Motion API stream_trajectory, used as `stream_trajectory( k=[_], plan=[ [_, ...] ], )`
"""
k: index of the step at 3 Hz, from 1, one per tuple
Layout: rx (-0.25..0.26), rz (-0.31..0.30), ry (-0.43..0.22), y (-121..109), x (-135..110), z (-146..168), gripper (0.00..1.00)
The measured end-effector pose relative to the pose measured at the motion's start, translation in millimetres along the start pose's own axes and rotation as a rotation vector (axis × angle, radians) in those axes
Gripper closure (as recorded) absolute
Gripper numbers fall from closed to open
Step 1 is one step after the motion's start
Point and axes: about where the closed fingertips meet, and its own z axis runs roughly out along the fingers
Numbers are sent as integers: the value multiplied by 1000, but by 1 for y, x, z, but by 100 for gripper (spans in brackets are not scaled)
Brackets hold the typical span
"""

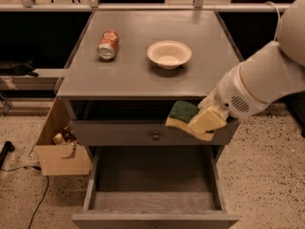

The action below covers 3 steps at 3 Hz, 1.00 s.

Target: Place sponge into middle drawer

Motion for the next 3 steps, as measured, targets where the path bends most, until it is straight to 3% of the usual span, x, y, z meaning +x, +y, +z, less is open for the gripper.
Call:
stream_trajectory(
  k=[1, 2, 3],
  plan=[
    [-51, 39, 14, 21, 25, 28, 100],
    [-51, 39, 14, 21, 25, 28, 100],
    [-120, 66, 38, 34, 44, 72, 100]
  ],
)
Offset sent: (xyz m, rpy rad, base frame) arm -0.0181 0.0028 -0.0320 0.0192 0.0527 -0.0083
